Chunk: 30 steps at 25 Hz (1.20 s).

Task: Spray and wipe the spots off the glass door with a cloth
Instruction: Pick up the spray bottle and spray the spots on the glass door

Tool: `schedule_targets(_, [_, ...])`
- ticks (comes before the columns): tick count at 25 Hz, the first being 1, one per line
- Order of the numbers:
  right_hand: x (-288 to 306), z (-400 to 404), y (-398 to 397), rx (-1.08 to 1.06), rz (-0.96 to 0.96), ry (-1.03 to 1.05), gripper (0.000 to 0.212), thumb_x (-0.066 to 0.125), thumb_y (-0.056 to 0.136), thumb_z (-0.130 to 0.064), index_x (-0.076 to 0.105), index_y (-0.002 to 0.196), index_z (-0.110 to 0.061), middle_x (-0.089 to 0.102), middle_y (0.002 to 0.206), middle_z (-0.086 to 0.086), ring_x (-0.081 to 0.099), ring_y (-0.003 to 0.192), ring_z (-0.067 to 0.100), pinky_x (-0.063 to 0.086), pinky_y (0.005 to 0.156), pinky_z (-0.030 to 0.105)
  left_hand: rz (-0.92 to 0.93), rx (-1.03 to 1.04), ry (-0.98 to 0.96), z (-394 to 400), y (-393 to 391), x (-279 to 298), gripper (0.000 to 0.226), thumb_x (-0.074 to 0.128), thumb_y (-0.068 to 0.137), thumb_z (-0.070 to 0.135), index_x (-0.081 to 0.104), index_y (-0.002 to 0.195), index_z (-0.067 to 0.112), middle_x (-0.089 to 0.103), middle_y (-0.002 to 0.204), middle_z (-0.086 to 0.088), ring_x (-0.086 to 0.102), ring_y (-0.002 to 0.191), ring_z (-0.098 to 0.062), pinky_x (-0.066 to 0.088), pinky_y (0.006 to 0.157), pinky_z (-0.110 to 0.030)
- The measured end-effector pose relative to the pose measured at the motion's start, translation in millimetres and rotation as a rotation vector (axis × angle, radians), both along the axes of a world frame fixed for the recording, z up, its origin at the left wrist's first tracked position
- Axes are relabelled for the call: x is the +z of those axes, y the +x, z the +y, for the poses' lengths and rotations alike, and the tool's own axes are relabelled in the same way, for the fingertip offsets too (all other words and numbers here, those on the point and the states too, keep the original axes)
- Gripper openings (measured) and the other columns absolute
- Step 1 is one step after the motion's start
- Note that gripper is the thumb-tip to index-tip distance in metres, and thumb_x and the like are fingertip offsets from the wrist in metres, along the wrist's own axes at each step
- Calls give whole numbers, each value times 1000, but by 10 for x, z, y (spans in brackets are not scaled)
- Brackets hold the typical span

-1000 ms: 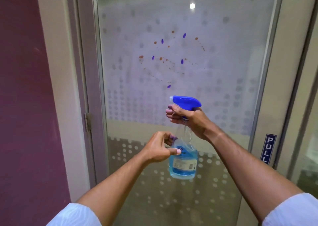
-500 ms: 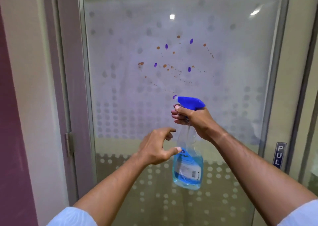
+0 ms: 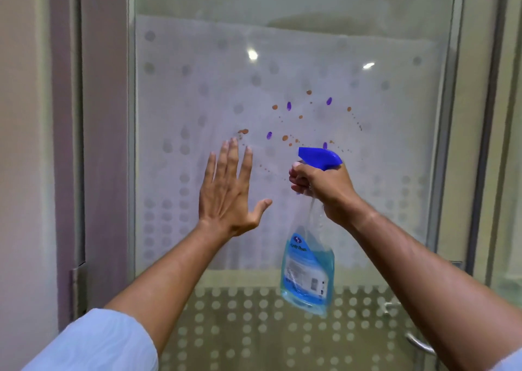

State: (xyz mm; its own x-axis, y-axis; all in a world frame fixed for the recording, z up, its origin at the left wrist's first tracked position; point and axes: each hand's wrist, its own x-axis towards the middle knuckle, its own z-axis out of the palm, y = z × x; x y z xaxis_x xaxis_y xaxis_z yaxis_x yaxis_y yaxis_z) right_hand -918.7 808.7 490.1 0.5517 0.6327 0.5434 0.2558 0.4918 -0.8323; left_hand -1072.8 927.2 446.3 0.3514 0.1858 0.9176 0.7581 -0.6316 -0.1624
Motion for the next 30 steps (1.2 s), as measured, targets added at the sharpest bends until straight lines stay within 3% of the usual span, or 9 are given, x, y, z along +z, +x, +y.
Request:
schedule_targets(5, [588,85,-107,-81,-25,40,11,62,71,-3,69,80,-2,70,74,14,69,68,22,63,70,38,-47,78,45,211,-92,442,109,29,76,77,-3,155,10,-4,162,-21,-6,151,-34,4,121,-53])
schedule_targets(11, [1239,212,-217,-174,-22,42,28,51,59,-5,67,79,4,70,68,17,69,58,26,63,62,42,-82,68,92,301,-93,769,110,29,76,80,-5,155,11,-7,163,-20,-7,151,-32,2,121,-52])
schedule_targets(14, [1468,256,-272,-207,-30,30,33,50,62,-7,66,88,4,72,70,17,70,54,24,60,53,34,-85,84,107,328,-119,880,111,27,77,81,-6,155,11,-7,163,-20,-7,151,-32,0,121,-51])
schedule_targets(20, [1606,363,-330,-255,-36,30,30,50,66,-7,64,90,1,70,64,14,70,50,22,58,50,30,-80,76,106,349,-136,949,111,27,76,81,-7,155,11,-8,163,-19,-9,150,-32,-2,121,-50])
schedule_targets(24, [1615,390,-322,-313,-26,61,31,49,62,-11,62,89,-2,68,71,13,67,46,20,58,48,32,-78,72,99,364,-138,939,111,27,76,81,-7,155,10,-8,163,-19,-8,150,-32,-1,121,-50])
schedule_targets(30, [1730,181,36,-439,60,102,30,47,60,-15,63,81,-3,71,69,14,65,40,21,57,45,32,-61,40,91,352,-91,910,110,23,77,81,-6,155,8,-7,163,-20,-8,151,-32,-1,122,-50])
